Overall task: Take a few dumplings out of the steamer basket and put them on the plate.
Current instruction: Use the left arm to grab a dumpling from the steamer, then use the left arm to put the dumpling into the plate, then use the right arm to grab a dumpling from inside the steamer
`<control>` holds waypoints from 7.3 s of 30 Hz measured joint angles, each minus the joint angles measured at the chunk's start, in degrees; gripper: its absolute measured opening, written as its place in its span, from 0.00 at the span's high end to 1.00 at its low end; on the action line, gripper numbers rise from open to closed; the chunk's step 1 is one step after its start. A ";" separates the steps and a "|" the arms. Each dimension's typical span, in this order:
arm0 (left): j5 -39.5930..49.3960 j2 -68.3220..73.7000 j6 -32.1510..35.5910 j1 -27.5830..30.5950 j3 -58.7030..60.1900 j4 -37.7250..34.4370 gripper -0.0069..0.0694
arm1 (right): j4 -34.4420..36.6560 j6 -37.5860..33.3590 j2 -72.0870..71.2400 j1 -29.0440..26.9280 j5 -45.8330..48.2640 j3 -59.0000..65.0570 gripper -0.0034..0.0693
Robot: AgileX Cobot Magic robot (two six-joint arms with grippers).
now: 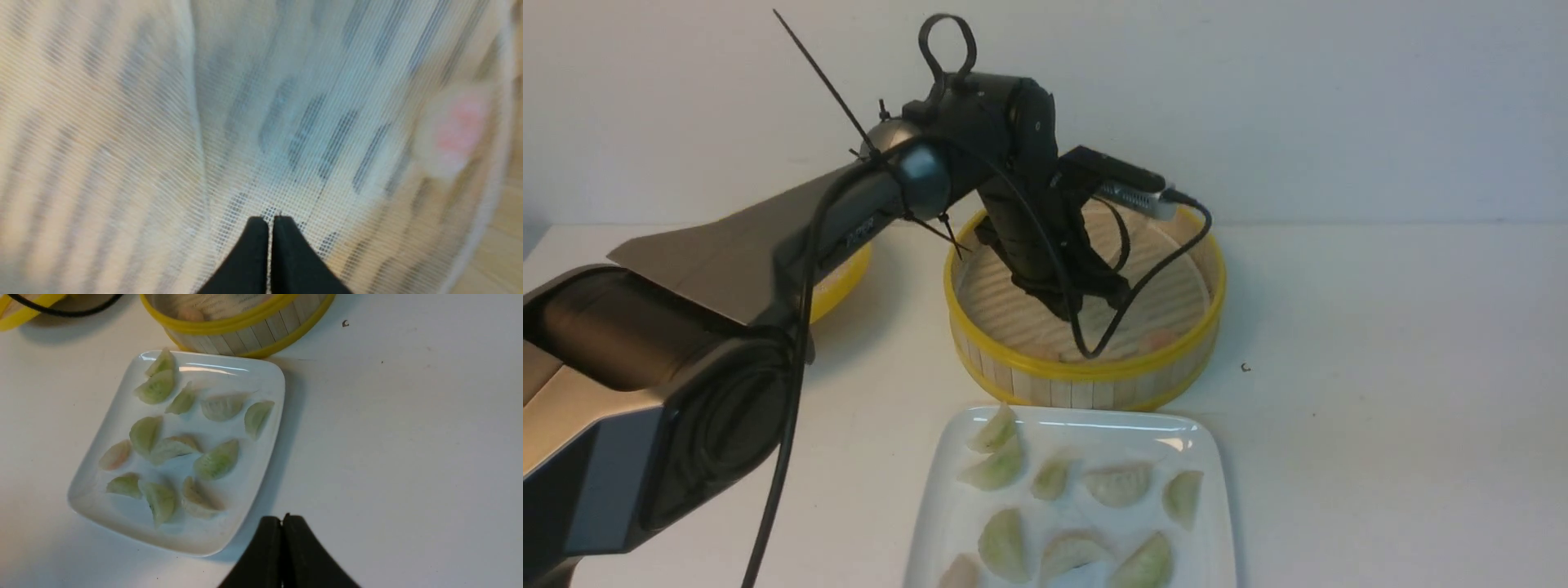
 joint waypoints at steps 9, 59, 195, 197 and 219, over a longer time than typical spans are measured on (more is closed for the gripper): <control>6.08 0.00 0.00 0.00 -7.04 1.27 0.92 | 0.00 -0.23 0.00 0.00 0.81 0.00 0.97; 6.12 -4.02 -7.54 -0.06 -2.40 4.08 0.56 | 0.86 0.46 -0.44 0.00 1.61 0.00 0.97; 1.71 -101.52 -11.62 -0.06 76.04 -0.95 0.92 | -26.24 5.35 89.43 30.03 0.18 -74.43 0.97; 1.71 -101.52 -11.62 -0.06 76.04 -0.80 0.92 | -26.24 5.35 88.04 30.03 0.53 -74.66 0.97; 1.71 -101.52 -13.15 -0.06 76.04 2.24 0.92 | -26.24 6.05 100.58 30.03 0.41 -74.04 0.22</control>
